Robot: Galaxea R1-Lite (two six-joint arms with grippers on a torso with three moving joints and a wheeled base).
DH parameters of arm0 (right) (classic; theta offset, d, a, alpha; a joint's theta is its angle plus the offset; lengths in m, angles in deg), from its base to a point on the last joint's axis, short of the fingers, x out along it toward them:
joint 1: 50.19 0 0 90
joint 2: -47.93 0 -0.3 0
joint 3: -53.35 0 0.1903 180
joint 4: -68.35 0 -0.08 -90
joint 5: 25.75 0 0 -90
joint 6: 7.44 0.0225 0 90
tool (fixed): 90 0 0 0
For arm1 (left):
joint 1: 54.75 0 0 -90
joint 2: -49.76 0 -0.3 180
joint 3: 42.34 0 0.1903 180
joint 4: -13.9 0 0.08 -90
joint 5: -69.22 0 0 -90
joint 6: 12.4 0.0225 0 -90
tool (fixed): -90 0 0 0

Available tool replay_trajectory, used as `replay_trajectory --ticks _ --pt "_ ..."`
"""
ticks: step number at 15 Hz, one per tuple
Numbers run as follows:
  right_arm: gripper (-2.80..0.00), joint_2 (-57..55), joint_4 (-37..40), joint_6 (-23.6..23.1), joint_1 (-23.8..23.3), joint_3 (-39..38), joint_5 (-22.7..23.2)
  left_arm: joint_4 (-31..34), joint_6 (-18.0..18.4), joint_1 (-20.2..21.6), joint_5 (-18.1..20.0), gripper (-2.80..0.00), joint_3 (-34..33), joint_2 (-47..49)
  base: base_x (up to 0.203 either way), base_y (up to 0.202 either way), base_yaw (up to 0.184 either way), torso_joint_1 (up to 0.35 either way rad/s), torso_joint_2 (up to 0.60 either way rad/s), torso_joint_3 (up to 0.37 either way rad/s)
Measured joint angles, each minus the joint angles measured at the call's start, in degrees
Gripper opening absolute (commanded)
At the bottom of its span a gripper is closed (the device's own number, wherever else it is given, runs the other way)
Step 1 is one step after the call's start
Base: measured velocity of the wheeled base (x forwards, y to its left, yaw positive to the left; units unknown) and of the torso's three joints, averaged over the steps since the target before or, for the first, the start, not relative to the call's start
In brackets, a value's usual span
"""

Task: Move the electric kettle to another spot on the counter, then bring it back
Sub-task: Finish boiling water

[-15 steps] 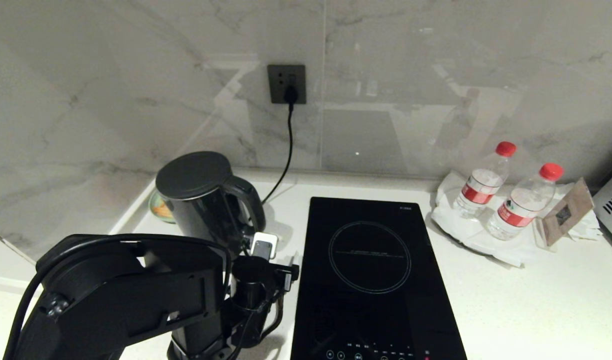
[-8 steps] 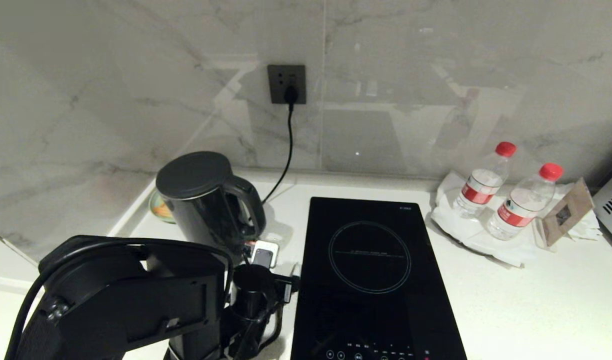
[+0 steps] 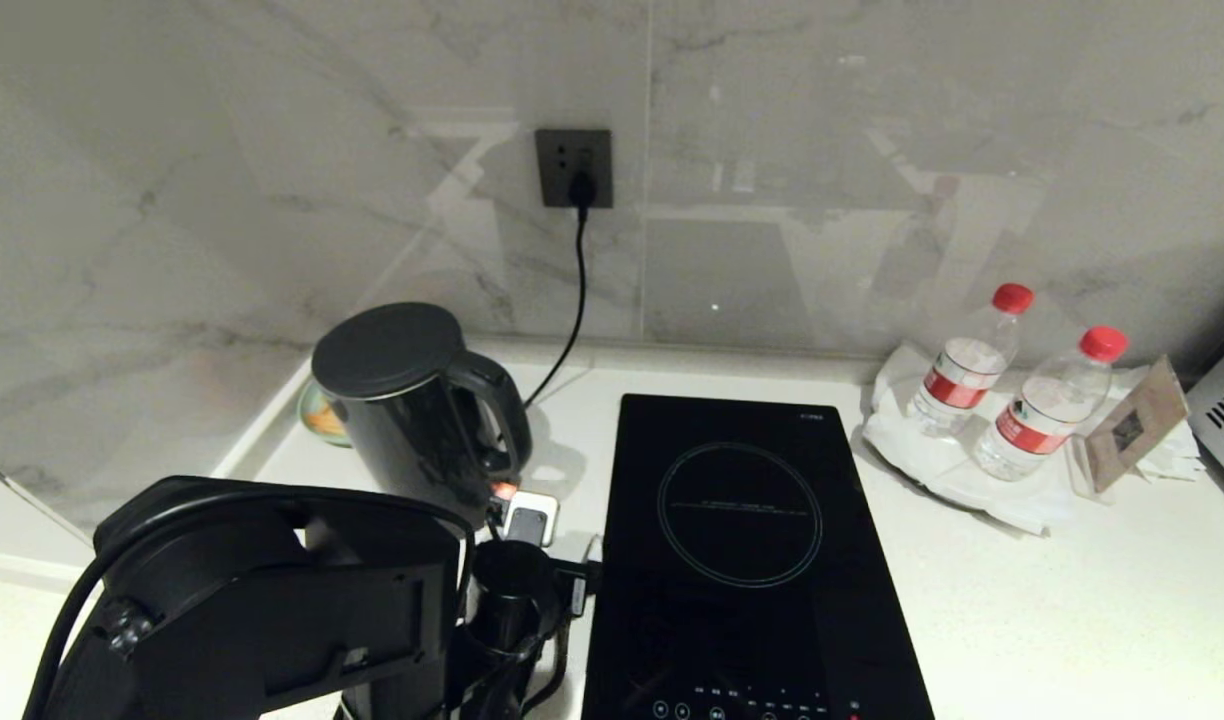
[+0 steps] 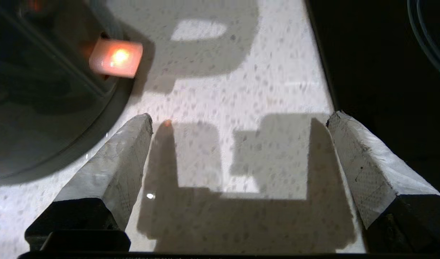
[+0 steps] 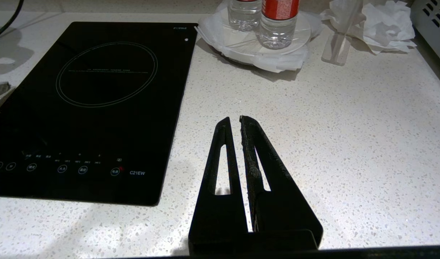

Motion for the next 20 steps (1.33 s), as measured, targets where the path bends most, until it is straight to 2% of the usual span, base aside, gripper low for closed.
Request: replay_trajectory --ticks 9,20 --pt "-2.80 0.00 0.01 0.00 0.00 0.00 0.00 0.02 0.85 0.94 -0.01 0.00 4.66 1.25 0.000 0.000 0.000 0.000 0.00 0.000" --pt "-2.80 0.00 0.01 -0.02 0.00 0.00 0.00 0.00 1.19 2.18 -0.01 0.00 5.77 1.49 0.000 0.000 0.000 0.000 0.00 0.000"
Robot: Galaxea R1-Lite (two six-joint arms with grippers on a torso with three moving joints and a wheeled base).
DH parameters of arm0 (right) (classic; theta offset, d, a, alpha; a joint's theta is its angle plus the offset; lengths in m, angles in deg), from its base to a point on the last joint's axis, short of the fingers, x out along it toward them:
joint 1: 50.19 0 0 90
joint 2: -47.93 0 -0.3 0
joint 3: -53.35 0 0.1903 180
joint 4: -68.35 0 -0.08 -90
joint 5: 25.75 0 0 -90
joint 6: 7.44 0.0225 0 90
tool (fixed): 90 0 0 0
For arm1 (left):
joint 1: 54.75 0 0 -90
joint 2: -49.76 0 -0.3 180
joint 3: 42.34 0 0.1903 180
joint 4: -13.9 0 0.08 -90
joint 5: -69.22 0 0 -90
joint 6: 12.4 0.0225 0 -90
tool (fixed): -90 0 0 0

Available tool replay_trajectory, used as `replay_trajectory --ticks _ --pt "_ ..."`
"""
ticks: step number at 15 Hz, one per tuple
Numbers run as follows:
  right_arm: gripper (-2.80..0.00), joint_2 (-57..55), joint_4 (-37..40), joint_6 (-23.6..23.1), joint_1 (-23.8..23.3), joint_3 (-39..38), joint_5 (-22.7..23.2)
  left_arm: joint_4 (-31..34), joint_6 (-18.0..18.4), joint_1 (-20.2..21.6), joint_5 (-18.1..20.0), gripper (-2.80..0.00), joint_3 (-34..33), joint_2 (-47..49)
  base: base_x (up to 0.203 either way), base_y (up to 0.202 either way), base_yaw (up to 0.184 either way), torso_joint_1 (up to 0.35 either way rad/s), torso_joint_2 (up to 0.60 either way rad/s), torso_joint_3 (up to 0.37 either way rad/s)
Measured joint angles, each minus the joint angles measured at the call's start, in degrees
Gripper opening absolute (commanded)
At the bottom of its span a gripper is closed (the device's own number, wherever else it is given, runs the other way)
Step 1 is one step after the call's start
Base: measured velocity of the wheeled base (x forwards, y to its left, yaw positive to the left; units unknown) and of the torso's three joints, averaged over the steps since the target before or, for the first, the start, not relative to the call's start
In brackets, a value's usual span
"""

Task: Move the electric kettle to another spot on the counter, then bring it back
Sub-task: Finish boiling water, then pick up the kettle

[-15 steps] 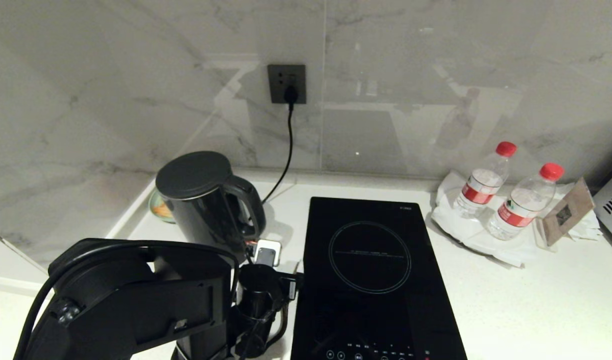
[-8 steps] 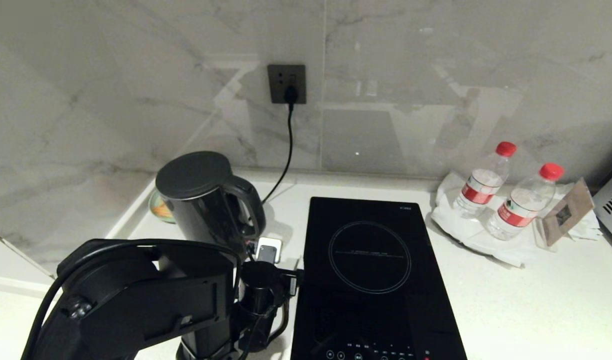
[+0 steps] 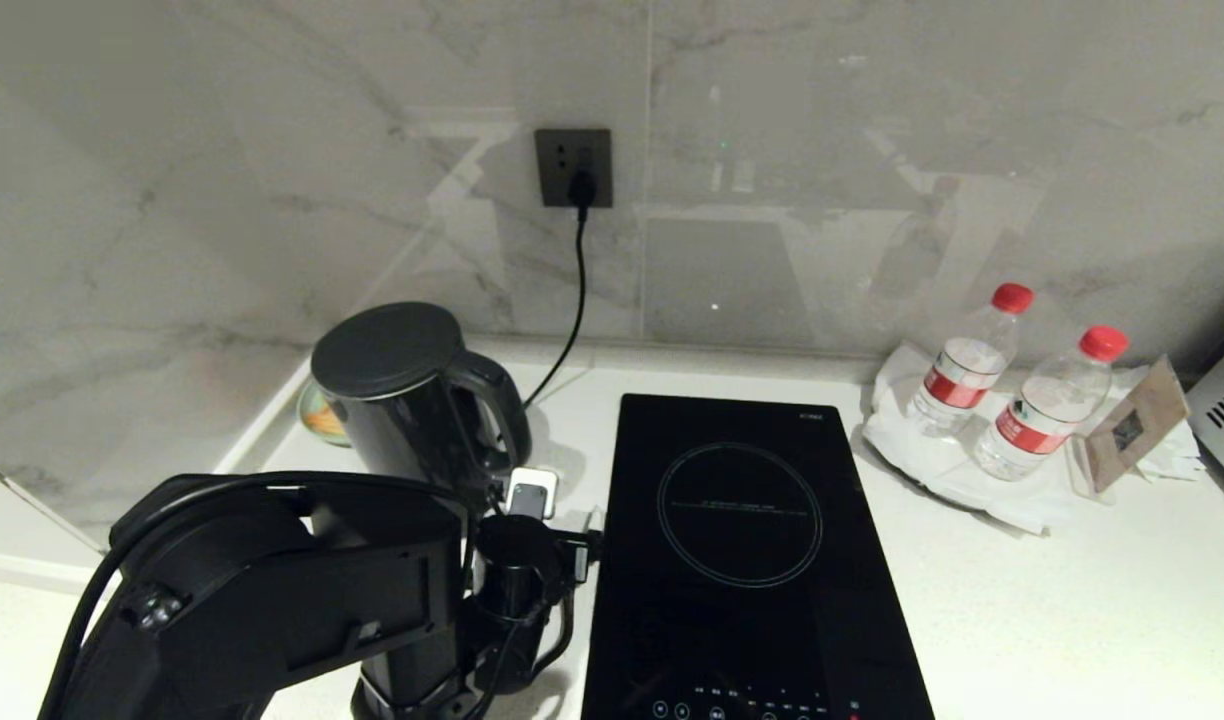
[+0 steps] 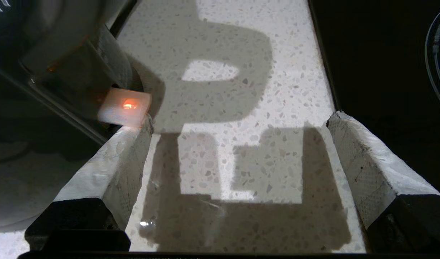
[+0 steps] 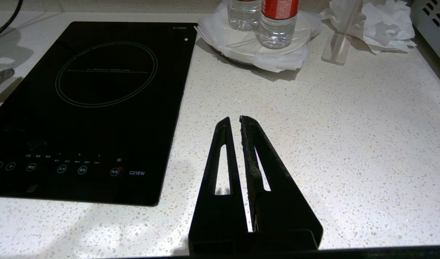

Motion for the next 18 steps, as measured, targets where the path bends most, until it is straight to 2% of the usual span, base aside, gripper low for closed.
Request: replay_trajectory --ticks 7,12,18 --pt "-2.80 0.00 -0.01 0.03 0.00 0.00 -0.02 0.02 -0.05 0.16 0.01 0.00 -0.52 -0.91 0.000 0.000 0.000 0.000 0.00 0.000" --pt "-2.80 0.00 -0.01 0.04 0.00 0.00 0.01 -0.06 -0.54 -0.09 0.30 0.00 -4.78 -0.78 0.000 0.000 0.000 0.000 0.00 0.000" --pt "-2.80 0.00 0.00 0.02 0.00 0.00 -0.02 0.08 -4.92 0.05 0.94 0.00 -13.71 -3.49 0.000 0.000 0.000 0.000 0.00 0.000"
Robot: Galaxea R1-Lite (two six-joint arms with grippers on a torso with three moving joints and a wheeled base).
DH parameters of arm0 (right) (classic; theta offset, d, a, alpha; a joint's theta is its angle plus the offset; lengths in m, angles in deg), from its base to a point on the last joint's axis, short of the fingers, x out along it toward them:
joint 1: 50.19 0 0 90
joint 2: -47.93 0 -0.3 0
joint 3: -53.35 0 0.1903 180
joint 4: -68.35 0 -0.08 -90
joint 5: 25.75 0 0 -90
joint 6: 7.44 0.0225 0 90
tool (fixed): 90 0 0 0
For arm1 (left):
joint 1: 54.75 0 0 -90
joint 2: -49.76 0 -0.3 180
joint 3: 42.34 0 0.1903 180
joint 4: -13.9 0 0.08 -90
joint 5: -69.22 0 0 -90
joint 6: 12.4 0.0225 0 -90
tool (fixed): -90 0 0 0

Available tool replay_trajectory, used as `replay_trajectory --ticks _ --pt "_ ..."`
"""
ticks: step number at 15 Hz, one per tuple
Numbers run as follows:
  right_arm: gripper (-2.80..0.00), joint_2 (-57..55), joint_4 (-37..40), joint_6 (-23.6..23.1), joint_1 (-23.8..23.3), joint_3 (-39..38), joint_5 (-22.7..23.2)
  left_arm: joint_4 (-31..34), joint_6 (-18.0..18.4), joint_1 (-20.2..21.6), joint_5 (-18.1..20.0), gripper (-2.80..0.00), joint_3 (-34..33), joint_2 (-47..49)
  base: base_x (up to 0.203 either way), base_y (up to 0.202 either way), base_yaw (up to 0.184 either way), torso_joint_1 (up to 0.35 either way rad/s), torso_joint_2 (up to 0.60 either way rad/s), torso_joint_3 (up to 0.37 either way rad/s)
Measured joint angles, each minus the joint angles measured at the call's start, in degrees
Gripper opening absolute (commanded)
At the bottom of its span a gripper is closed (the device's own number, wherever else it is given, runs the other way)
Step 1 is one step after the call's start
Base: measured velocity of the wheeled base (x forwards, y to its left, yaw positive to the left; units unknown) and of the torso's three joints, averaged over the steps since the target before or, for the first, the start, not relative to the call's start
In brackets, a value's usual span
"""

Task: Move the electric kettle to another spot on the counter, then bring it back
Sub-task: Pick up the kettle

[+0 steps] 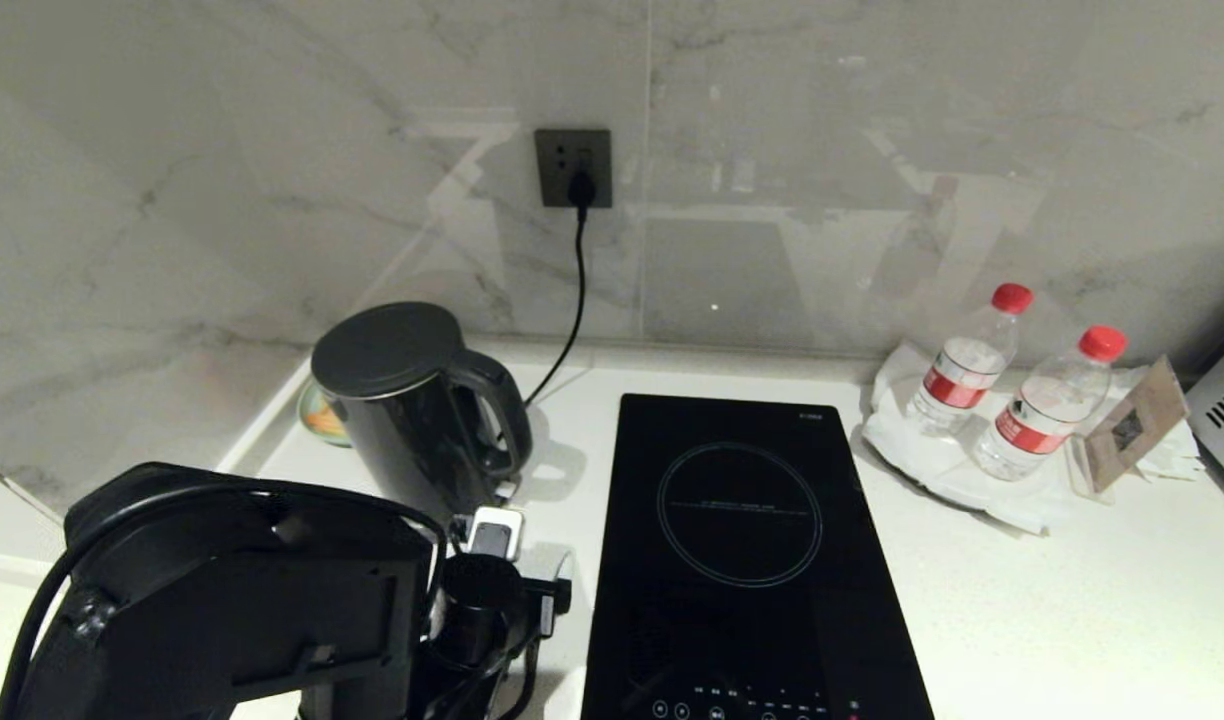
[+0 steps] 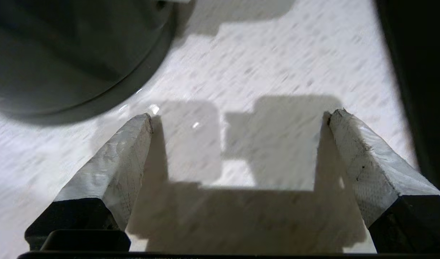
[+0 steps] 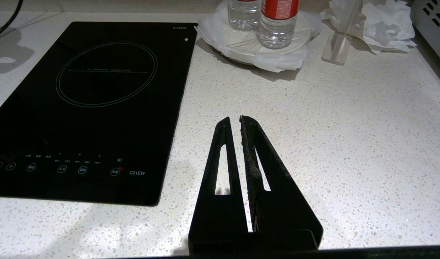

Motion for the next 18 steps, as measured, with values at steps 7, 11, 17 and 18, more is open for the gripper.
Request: replay_trajectory --ticks 7,11,17,18 --pt "-2.80 0.00 -0.01 0.00 0.00 0.00 0.02 -0.08 -0.64 -0.30 0.27 0.00 -6.38 -12.26 0.000 0.000 0.000 0.000 0.00 0.000" --pt "-2.80 0.00 -0.01 0.00 0.00 0.00 0.02 -0.08 -0.44 -0.16 0.09 0.00 -8.22 -17.51 0.000 0.000 0.000 0.000 0.00 0.000" --pt "-2.80 0.00 0.01 -0.02 0.00 0.00 0.02 -0.08 1.59 0.55 0.15 0.00 -6.85 -21.75 0.000 0.000 0.000 0.000 0.00 0.000" --pt "-2.80 0.00 0.00 0.00 0.00 0.00 0.02 -0.11 1.84 0.35 0.15 0.00 -6.47 -22.15 0.000 0.000 0.000 0.000 0.00 0.000"
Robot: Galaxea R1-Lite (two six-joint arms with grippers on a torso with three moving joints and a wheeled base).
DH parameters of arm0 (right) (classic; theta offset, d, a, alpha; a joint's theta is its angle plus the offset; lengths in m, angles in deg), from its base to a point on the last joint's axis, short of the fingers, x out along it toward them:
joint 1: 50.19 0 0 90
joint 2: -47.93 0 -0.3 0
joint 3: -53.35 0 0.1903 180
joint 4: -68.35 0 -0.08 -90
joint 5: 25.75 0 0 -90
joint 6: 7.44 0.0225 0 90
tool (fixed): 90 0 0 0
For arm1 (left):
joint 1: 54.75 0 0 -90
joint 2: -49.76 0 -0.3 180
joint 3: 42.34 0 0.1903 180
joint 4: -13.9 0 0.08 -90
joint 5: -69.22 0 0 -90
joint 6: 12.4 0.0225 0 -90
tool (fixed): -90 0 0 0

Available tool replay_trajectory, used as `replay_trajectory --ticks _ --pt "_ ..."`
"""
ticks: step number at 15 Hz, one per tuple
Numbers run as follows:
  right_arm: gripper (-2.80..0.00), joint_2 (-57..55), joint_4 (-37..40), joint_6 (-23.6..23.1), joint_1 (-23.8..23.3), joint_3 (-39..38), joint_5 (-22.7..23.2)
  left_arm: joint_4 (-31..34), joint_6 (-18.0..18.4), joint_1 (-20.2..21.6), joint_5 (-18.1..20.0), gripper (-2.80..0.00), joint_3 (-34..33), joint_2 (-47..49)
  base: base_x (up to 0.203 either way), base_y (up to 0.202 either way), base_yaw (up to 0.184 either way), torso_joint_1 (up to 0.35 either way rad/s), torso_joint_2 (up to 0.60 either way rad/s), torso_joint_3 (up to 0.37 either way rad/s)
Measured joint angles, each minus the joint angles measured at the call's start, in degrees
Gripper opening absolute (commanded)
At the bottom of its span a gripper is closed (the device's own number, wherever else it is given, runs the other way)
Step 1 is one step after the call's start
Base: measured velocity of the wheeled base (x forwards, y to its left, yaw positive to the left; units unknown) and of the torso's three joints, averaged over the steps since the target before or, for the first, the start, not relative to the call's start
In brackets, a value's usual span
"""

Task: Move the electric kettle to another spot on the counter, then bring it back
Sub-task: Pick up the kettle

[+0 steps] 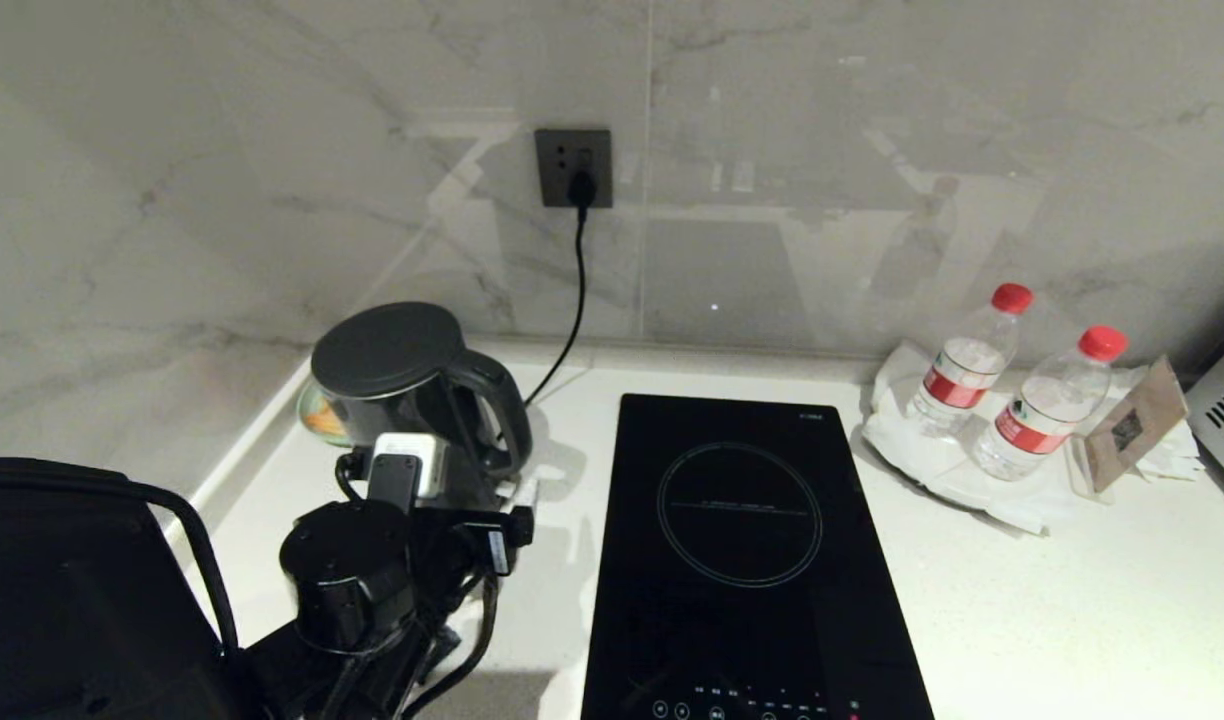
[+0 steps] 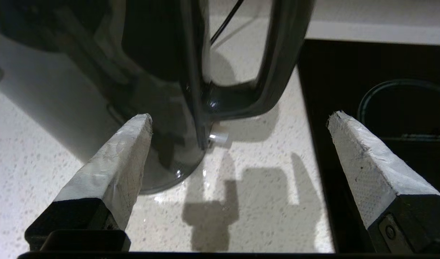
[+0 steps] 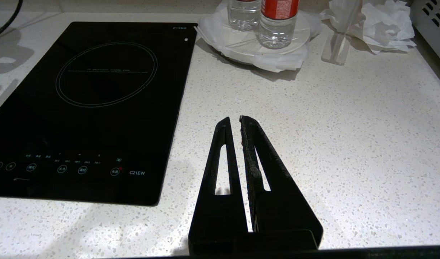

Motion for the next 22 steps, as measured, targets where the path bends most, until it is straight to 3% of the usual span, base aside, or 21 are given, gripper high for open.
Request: replay_trajectory --ticks 8,18,22 --pt "-2.80 0.00 -0.01 0.00 0.00 0.00 0.00 0.02 1.58 -3.29 -0.30 0.00 2.47 -1.56 0.000 0.000 0.000 0.000 0.00 0.000" --pt "-2.80 0.00 -0.01 0.00 0.00 0.00 0.00 0.56 2.39 -3.35 -0.66 0.00 8.91 -0.12 0.000 0.000 0.000 0.000 0.00 0.000" --pt "-2.80 0.00 -0.01 0.02 0.00 0.00 -0.02 4.74 2.43 -3.29 -0.63 0.00 12.32 0.09 0.000 0.000 0.000 0.000 0.00 0.000"
